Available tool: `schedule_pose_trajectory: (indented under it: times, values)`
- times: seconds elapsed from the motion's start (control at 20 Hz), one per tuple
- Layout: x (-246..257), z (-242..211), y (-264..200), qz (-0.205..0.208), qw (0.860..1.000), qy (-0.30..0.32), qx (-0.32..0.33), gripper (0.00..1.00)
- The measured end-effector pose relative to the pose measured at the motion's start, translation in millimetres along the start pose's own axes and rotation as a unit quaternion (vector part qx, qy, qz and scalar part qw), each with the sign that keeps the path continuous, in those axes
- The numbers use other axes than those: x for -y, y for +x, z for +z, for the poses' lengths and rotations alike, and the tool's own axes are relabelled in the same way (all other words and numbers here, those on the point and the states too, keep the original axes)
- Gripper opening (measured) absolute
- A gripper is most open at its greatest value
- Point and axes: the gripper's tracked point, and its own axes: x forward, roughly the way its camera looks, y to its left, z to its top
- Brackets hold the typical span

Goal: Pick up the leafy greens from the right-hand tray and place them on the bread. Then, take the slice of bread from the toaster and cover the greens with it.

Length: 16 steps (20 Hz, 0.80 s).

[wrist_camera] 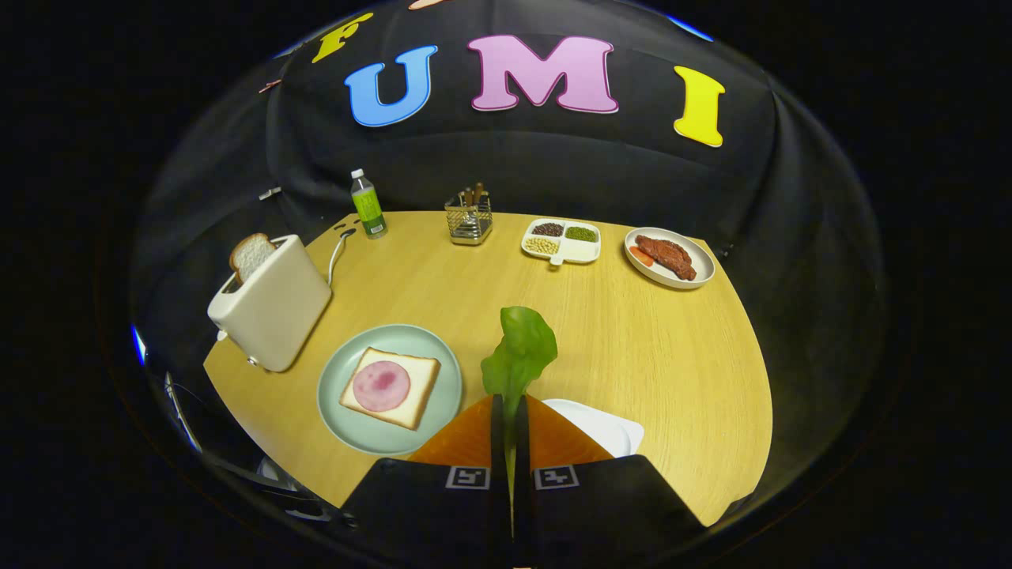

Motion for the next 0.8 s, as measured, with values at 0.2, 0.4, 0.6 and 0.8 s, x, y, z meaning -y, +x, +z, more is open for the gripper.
schedule_pose_trajectory:
  times: [0.2, 0.4, 0.6, 0.8]
  values:
    - [-42.5, 19.7, 3.3, 0.022, 1.000, -0.012, 0.017, 0.06]
    - [-79.5, 20.0, 14.0, 0.047, 0.998, -0.029, 0.007, 0.06]
    - [-110.6, 10.5, 26.1, 0.068, 0.997, -0.026, -0.008, 0.06]
    - [-125.1, 1.2, 40.0, 0.072, 0.997, -0.021, -0.023, 0.06]
